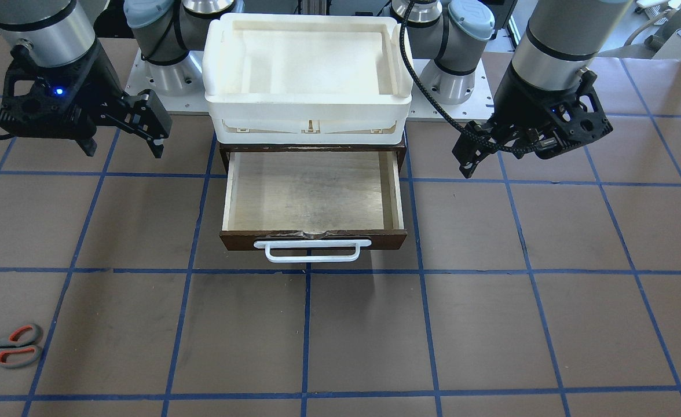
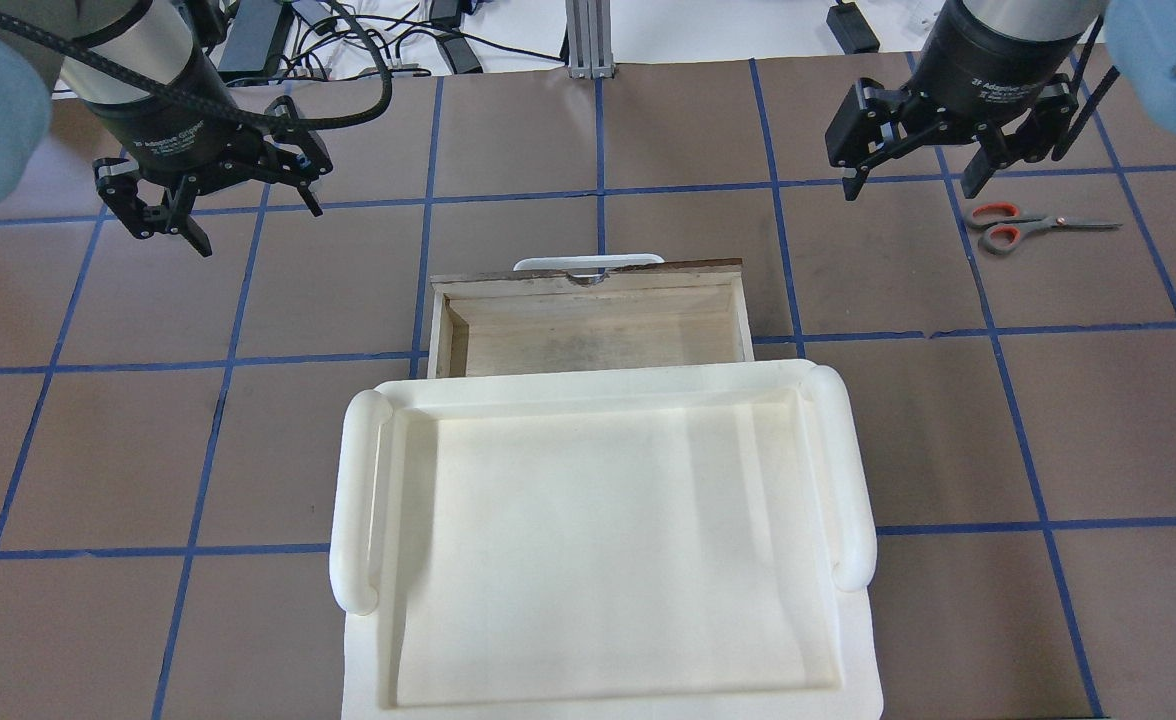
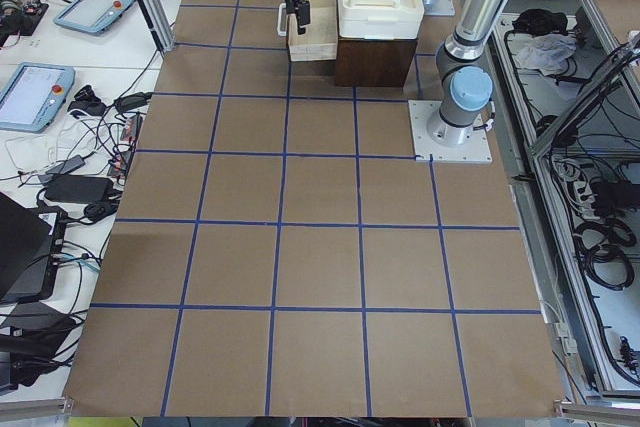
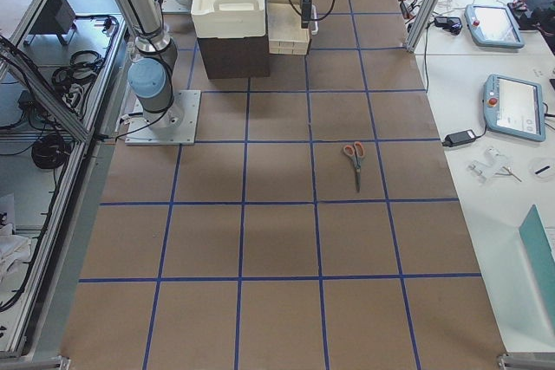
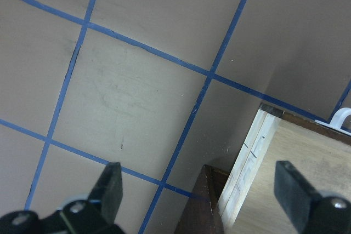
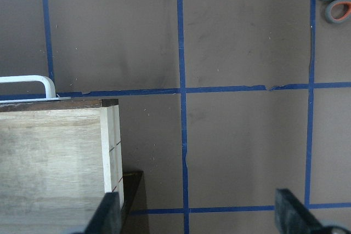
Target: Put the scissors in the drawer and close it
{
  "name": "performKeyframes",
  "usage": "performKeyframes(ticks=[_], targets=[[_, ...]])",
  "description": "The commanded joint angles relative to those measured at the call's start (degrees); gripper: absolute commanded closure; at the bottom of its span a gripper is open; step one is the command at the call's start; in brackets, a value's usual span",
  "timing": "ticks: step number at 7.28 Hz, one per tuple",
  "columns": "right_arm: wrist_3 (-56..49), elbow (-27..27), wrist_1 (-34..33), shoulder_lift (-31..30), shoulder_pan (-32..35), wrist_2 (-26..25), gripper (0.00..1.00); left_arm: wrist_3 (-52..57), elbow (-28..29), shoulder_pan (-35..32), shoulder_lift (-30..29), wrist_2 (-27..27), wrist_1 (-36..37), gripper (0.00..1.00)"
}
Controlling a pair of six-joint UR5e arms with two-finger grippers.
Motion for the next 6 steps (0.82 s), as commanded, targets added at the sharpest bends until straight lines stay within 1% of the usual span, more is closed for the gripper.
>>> performKeyframes(ticks=[1, 2, 6], targets=[[-2.52, 0.00, -0.46, 0.39, -0.71, -0.06, 0.00, -0.07, 0.09, -0.09, 0.00, 0.00, -0.04, 0.00], [-5.93, 0.00, 0.15, 0.39, -1.67, 0.20, 0.00, 0.11, 0.00, 0.00, 0.00, 0.00, 0.05, 0.00], [-7.28, 0.00, -0.28, 0.65, -3.43, 0.20, 0.00, 0.28, 0.09, 0.00, 0.00, 0.08, -0.04, 0.00]])
